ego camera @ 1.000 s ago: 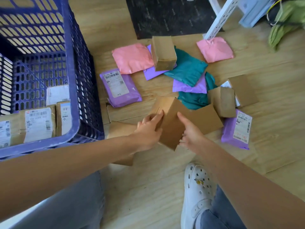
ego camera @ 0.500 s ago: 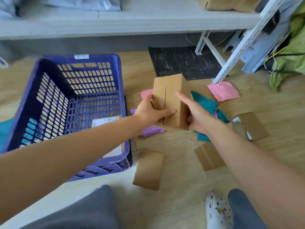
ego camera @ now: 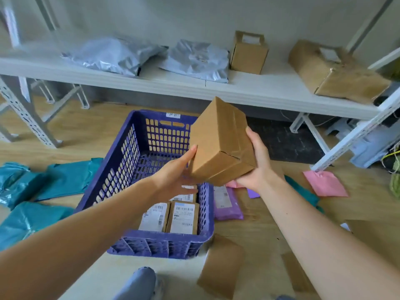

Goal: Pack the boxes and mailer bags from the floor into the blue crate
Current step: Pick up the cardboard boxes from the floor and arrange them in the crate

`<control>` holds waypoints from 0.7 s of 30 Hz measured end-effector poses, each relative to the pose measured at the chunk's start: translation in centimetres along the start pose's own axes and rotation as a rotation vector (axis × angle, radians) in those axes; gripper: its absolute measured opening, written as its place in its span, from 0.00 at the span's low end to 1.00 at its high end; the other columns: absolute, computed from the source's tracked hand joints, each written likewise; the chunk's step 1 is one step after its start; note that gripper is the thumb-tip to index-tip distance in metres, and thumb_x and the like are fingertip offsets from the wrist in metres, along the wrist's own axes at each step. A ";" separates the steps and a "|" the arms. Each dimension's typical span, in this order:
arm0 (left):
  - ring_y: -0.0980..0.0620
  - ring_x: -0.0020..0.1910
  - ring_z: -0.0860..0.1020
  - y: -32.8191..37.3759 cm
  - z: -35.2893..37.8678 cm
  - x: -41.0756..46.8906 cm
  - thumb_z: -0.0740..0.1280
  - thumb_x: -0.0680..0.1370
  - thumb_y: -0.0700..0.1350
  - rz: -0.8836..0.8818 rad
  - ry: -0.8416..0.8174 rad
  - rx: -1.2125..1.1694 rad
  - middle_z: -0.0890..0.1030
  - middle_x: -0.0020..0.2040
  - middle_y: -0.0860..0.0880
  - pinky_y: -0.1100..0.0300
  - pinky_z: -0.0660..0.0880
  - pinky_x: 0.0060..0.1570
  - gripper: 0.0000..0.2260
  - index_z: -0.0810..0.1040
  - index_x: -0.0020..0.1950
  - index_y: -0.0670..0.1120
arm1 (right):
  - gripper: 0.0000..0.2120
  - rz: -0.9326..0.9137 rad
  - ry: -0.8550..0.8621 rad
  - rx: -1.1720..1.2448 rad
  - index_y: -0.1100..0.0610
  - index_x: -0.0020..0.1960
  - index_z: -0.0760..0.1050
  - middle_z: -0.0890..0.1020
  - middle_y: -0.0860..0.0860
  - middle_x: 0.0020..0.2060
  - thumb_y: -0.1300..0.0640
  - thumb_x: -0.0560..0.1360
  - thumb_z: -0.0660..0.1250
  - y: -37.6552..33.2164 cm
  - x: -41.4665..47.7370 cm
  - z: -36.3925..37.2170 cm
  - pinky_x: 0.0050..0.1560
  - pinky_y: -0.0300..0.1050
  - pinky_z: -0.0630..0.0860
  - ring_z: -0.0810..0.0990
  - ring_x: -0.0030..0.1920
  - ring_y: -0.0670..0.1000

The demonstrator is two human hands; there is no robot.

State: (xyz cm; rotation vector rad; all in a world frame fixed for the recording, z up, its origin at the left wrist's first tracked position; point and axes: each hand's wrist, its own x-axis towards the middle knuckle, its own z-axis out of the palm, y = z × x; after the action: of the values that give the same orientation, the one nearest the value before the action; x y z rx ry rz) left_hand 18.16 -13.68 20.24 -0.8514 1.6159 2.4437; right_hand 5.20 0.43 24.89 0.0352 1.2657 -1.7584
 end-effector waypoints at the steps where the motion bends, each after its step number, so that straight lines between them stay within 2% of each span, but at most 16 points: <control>1: 0.44 0.61 0.77 0.1 -0.8 -0.1 0.65 0.67 0.67 0.020 0.007 -0.068 0.77 0.63 0.45 0.43 0.73 0.60 0.33 0.72 0.68 0.51 | 0.22 -0.007 0.010 -0.025 0.52 0.58 0.78 0.84 0.57 0.49 0.39 0.72 0.67 0.3 0.5 0.7 0.51 0.54 0.77 0.81 0.50 0.58; 3: 0.44 0.60 0.78 0.5 -2.5 -0.3 0.64 0.74 0.60 0.060 0.049 -0.159 0.76 0.63 0.44 0.46 0.78 0.53 0.25 0.71 0.67 0.50 | 0.17 -0.050 0.051 -0.093 0.53 0.59 0.77 0.85 0.55 0.48 0.45 0.76 0.66 1.0 1.8 2.2 0.51 0.54 0.78 0.82 0.50 0.57; 5: 0.45 0.59 0.77 1.0 -4.2 -0.3 0.63 0.77 0.56 0.093 0.108 -0.156 0.75 0.63 0.43 0.49 0.80 0.48 0.20 0.71 0.67 0.50 | 0.18 -0.163 0.107 -0.206 0.48 0.67 0.71 0.81 0.52 0.54 0.51 0.78 0.64 1.7 3.7 3.4 0.54 0.56 0.78 0.81 0.54 0.55; 7: 0.45 0.59 0.77 1.3 -6.2 -0.2 0.63 0.78 0.56 0.100 0.178 -0.147 0.75 0.63 0.44 0.47 0.78 0.51 0.20 0.71 0.68 0.51 | 0.19 -0.267 0.153 -0.374 0.44 0.69 0.69 0.78 0.51 0.59 0.53 0.79 0.63 2.2 5.3 4.6 0.57 0.55 0.78 0.78 0.57 0.52; 8: 0.45 0.59 0.77 1.5 -7.1 0.0 0.62 0.78 0.58 0.097 0.207 -0.142 0.76 0.62 0.44 0.46 0.76 0.55 0.21 0.70 0.68 0.51 | 0.17 -0.278 0.149 -0.431 0.46 0.68 0.71 0.79 0.51 0.58 0.51 0.79 0.62 2.5 6.3 4.9 0.54 0.52 0.78 0.79 0.56 0.51; 9: 0.45 0.59 0.77 1.6 -8.0 0.1 0.60 0.78 0.59 0.093 0.229 -0.134 0.78 0.60 0.44 0.43 0.74 0.58 0.20 0.70 0.67 0.53 | 0.16 -0.250 0.127 -0.442 0.48 0.65 0.74 0.81 0.51 0.54 0.47 0.79 0.62 2.7 7.2 5.4 0.48 0.47 0.79 0.80 0.52 0.51; 10: 0.45 0.58 0.77 1.8 -8.7 0.3 0.57 0.79 0.61 0.095 0.240 -0.124 0.79 0.58 0.45 0.41 0.71 0.61 0.18 0.70 0.66 0.56 | 0.18 -0.198 0.101 -0.429 0.51 0.61 0.76 0.82 0.51 0.48 0.42 0.77 0.61 3.0 7.9 5.8 0.41 0.44 0.78 0.81 0.46 0.50; 11: 0.45 0.57 0.77 2.1 -9.3 0.4 0.55 0.79 0.62 0.102 0.241 -0.107 0.80 0.56 0.47 0.40 0.69 0.63 0.16 0.71 0.63 0.61 | 0.22 -0.145 0.076 -0.410 0.52 0.58 0.78 0.83 0.52 0.44 0.37 0.75 0.61 3.2 8.8 6.2 0.39 0.43 0.78 0.81 0.42 0.51; 13: 0.45 0.58 0.77 2.5 -10.3 0.8 0.54 0.78 0.65 0.116 0.207 -0.043 0.79 0.57 0.50 0.39 0.68 0.64 0.14 0.70 0.61 0.69 | 0.26 -0.080 0.029 -0.386 0.53 0.56 0.79 0.84 0.54 0.48 0.33 0.72 0.62 3.9 10.5 6.7 0.50 0.48 0.79 0.83 0.48 0.54; 14: 0.44 0.59 0.77 2.6 -10.7 1.0 0.55 0.77 0.66 0.126 0.186 -0.008 0.78 0.60 0.51 0.40 0.69 0.63 0.15 0.69 0.62 0.71 | 0.25 -0.067 0.025 -0.371 0.52 0.55 0.80 0.84 0.54 0.50 0.33 0.72 0.62 4.2 11.3 6.8 0.56 0.52 0.78 0.82 0.52 0.55; 15: 0.44 0.60 0.77 2.6 -11.2 1.4 0.57 0.76 0.66 0.140 0.179 0.014 0.77 0.62 0.51 0.41 0.70 0.63 0.16 0.67 0.64 0.73 | 0.23 -0.054 0.027 -0.353 0.51 0.53 0.80 0.84 0.54 0.50 0.34 0.73 0.61 4.5 12.0 6.9 0.58 0.54 0.77 0.82 0.53 0.56; 17: 0.43 0.60 0.77 2.3 -12.3 2.5 0.63 0.74 0.63 0.169 0.251 0.006 0.73 0.68 0.51 0.42 0.72 0.62 0.23 0.64 0.68 0.70 | 0.19 -0.034 0.048 -0.312 0.50 0.52 0.79 0.85 0.53 0.48 0.37 0.76 0.59 5.0 13.2 7.2 0.55 0.52 0.77 0.82 0.52 0.54; 19: 0.44 0.55 0.79 2.2 -13.2 3.3 0.68 0.73 0.58 0.170 0.336 -0.043 0.71 0.70 0.50 0.48 0.77 0.55 0.31 0.61 0.74 0.58 | 0.16 -0.026 0.100 -0.290 0.51 0.55 0.78 0.84 0.52 0.47 0.42 0.79 0.59 5.6 14.5 7.4 0.54 0.52 0.78 0.82 0.51 0.54; 21: 0.47 0.50 0.81 2.1 -13.9 3.7 0.69 0.74 0.54 0.161 0.331 -0.055 0.77 0.65 0.45 0.55 0.78 0.46 0.27 0.70 0.70 0.45 | 0.16 -0.044 0.127 -0.365 0.51 0.63 0.75 0.82 0.52 0.54 0.45 0.80 0.58 6.4 15.7 7.7 0.59 0.55 0.76 0.80 0.56 0.54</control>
State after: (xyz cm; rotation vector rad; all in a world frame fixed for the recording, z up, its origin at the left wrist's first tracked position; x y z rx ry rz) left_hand 19.84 -27.48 16.18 -1.2367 1.7907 2.5732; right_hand 4.31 -15.87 15.90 -0.0924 1.6744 -1.5563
